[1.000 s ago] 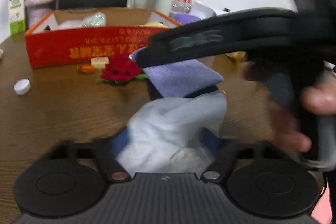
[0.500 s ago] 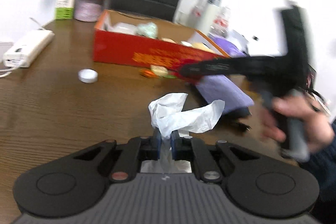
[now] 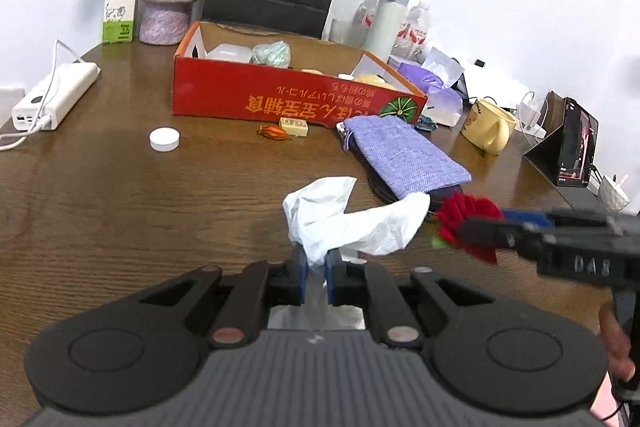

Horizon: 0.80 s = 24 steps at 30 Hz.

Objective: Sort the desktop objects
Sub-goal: 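Carry tissue and rose into the cardboard box and open both tools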

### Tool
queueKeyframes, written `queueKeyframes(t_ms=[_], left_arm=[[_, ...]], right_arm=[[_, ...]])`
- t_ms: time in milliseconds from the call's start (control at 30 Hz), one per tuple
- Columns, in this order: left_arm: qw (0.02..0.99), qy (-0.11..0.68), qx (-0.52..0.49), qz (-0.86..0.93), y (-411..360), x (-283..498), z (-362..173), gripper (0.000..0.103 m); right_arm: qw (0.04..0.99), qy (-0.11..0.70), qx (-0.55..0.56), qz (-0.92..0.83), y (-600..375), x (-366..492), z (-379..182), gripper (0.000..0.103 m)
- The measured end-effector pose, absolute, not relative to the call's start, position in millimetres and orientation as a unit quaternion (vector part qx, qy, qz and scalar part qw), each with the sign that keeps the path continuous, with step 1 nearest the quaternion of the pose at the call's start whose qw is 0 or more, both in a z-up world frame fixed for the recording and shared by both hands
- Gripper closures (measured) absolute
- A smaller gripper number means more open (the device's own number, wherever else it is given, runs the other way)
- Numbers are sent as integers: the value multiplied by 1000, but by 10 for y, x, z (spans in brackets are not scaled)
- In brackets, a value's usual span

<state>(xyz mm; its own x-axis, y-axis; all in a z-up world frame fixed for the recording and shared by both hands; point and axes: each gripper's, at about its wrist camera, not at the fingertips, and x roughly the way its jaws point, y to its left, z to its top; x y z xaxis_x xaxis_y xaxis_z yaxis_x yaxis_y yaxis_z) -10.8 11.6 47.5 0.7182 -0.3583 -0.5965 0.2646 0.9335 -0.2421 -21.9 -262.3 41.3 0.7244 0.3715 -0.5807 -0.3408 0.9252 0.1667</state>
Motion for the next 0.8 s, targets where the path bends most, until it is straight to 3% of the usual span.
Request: queueKeyframes(t_ms=[200, 400, 600, 800], left_arm=[[934, 304, -70, -174, 123, 6, 692, 93], [946, 275, -51, -165, 28, 723, 1110, 94], [936, 315, -46, -153, -173, 2099, 1298, 94], [906, 393, -48, -151, -343, 3365, 970, 93]], right_arm=[[937, 292, 39, 189, -2741, -217, 574, 67], [950, 252, 17, 183, -2688, 298, 963, 67], [946, 274, 16, 175, -2565, 1672, 1184, 67], [927, 355, 44, 114, -2469, 3264, 914, 67]])
